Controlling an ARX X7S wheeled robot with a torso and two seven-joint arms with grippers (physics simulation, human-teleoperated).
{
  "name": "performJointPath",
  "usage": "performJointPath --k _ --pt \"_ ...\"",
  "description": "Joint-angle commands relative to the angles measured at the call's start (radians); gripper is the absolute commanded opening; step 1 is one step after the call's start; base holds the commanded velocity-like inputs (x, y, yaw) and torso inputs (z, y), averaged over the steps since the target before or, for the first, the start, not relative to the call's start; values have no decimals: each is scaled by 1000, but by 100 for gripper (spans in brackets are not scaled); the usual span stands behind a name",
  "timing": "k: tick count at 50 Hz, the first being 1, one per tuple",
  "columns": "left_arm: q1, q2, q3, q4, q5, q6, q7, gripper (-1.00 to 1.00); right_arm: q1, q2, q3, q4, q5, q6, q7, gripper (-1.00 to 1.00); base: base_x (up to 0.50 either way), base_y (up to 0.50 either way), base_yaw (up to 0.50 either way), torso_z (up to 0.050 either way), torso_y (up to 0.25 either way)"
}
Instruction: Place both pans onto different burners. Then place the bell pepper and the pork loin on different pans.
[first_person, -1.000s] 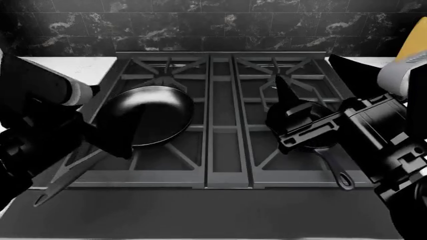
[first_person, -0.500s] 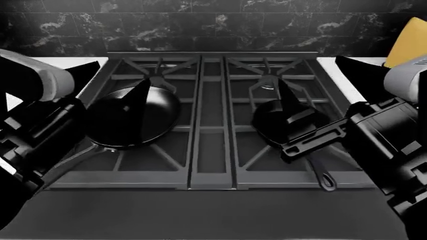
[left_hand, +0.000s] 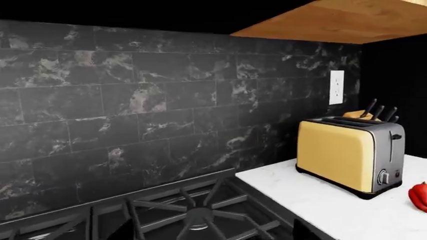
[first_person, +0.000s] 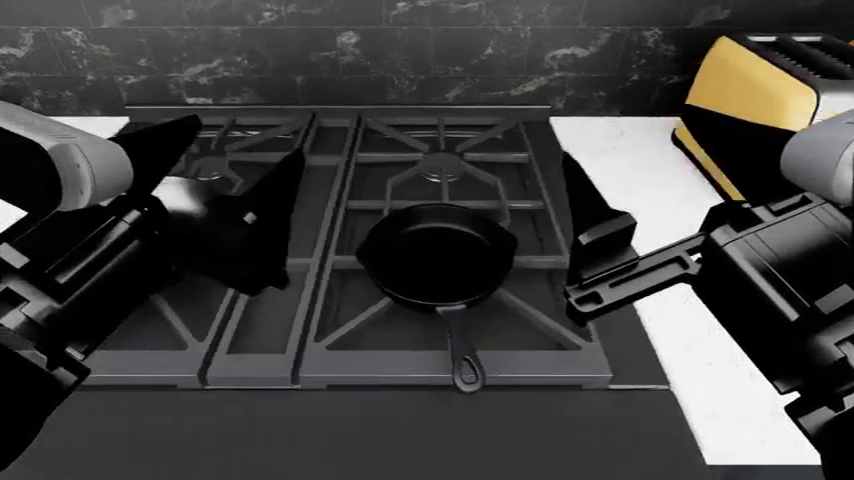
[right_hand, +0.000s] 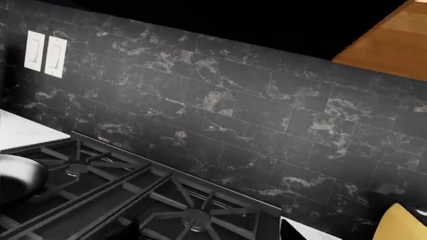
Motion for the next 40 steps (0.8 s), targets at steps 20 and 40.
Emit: performJointPath --k 20,40 --pt "20 1 12 4 8 9 16 100 -5 -7 -5 1 -13 -8 -13 100 0 -500 0 0 0" --pt "-1 17 37 -3 9 5 20 100 -7 11 18 -12 -3 -28 -14 100 0 -500 0 0 0"
